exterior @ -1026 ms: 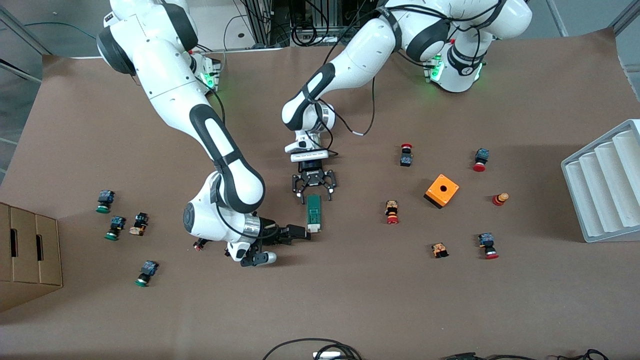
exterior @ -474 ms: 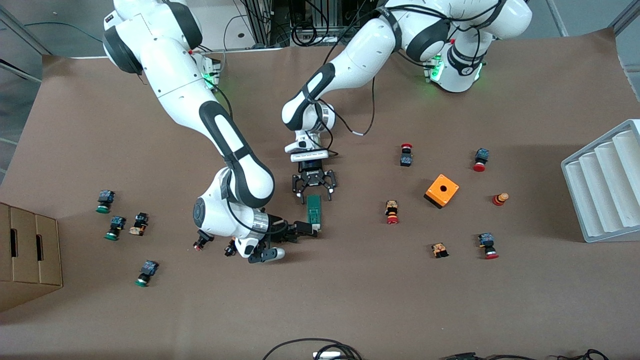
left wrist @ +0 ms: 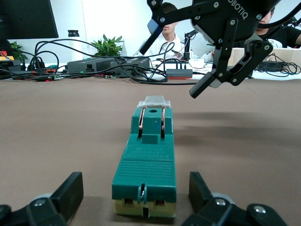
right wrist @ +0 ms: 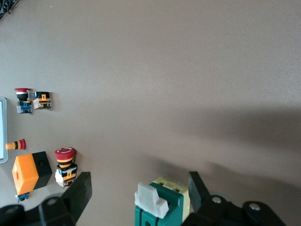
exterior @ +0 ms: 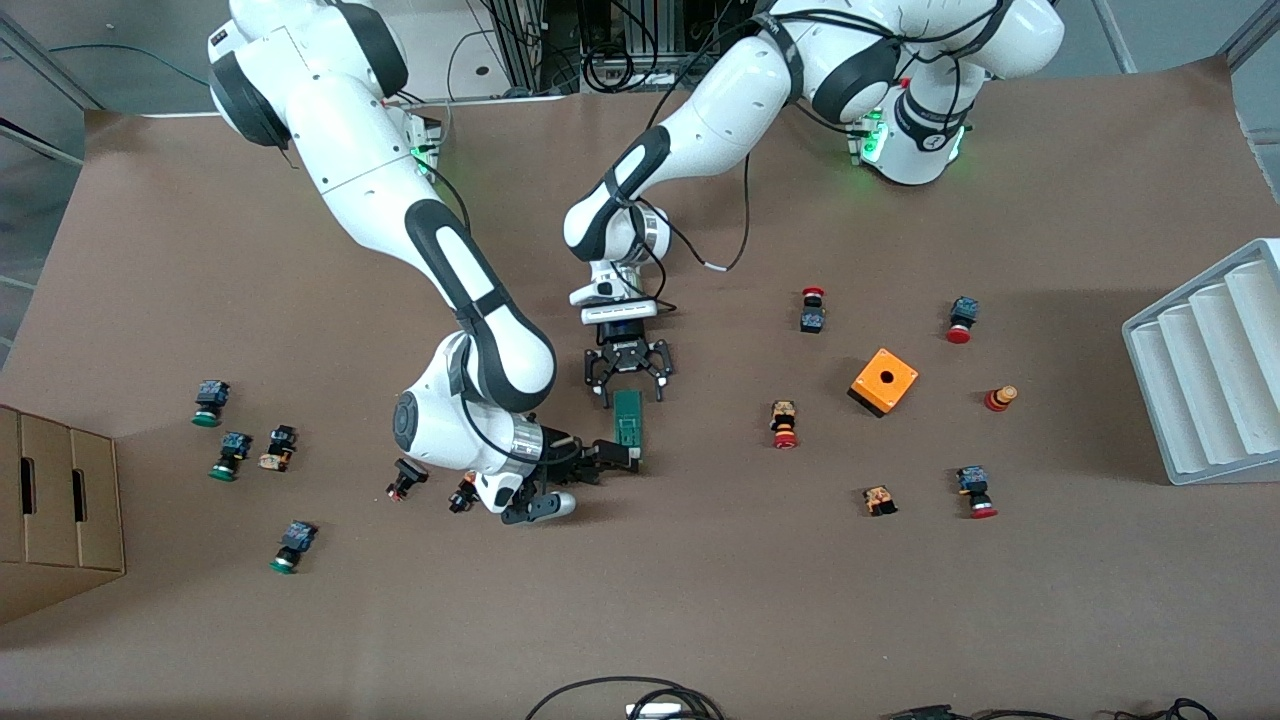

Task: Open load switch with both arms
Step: 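Lower the open right gripper toward the white handle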

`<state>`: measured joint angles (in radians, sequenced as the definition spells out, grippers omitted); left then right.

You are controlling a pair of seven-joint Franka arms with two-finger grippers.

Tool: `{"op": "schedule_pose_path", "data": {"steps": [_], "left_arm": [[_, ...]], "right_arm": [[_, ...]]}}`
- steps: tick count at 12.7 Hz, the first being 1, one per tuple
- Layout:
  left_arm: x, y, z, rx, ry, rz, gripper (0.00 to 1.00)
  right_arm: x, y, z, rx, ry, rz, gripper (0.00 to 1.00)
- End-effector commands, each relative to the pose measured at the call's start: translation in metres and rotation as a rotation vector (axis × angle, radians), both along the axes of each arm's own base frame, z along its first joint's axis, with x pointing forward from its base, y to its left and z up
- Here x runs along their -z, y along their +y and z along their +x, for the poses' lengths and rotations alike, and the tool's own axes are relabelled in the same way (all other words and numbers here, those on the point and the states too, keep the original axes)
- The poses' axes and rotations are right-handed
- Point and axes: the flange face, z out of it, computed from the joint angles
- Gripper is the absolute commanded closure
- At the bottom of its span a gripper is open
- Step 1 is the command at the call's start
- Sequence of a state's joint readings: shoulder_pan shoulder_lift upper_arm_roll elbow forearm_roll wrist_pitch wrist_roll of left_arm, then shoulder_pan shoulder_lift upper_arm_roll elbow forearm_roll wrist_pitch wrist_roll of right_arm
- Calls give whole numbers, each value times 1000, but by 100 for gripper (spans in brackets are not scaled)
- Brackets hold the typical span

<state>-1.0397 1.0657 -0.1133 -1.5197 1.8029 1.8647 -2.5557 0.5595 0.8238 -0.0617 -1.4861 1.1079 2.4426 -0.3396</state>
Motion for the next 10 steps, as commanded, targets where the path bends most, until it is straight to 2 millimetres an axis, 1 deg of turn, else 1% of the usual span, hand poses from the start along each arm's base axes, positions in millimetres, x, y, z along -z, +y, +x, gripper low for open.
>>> {"op": "schedule_pose_path", "data": {"steps": [1, 2, 3, 5, 8, 10], "left_arm": [[21, -1, -7, 7, 4, 12, 0], [21, -1, -7, 9, 3, 12, 0], [21, -1, -7, 7, 4, 12, 0], [21, -1, -7, 7, 4, 12, 0], [21, -1, -7, 9, 3, 12, 0], [21, -1, -7, 9, 3, 12, 0]], "right_arm": [[10, 8, 2, 24, -20, 3, 8], [13, 7, 2, 32, -26, -4, 8], [17, 12, -1, 26, -27, -9, 8], [21, 14, -3, 27, -30, -16, 8], [20, 19, -6, 22, -32, -16, 12], [19, 23, -8, 19, -35, -17, 12]]}}
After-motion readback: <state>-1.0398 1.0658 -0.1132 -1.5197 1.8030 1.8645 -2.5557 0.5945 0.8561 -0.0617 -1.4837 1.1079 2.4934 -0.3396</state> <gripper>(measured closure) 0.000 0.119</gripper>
